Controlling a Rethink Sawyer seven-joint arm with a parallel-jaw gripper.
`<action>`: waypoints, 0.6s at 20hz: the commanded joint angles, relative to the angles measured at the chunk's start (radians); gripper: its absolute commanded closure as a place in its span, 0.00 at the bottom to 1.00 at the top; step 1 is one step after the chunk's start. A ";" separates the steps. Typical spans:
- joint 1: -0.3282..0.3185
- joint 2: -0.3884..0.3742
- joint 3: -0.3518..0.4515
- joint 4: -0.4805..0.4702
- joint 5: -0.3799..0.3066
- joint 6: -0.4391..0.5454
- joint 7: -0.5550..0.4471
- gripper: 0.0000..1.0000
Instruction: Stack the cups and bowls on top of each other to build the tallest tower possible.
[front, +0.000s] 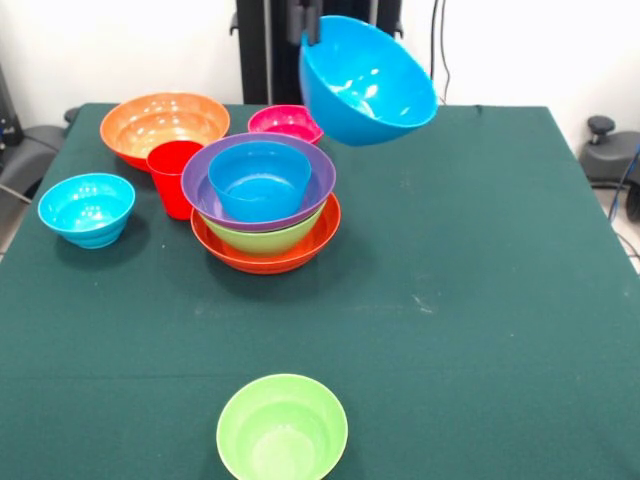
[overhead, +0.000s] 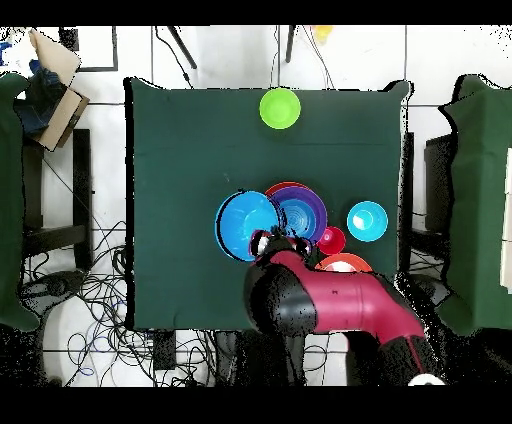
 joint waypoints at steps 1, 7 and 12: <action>-0.061 0.075 0.172 0.064 -0.150 0.028 -0.228 1.00; -0.076 0.096 0.187 0.070 -0.224 0.003 -0.156 1.00; -0.099 0.094 0.215 0.078 -0.245 0.005 -0.134 1.00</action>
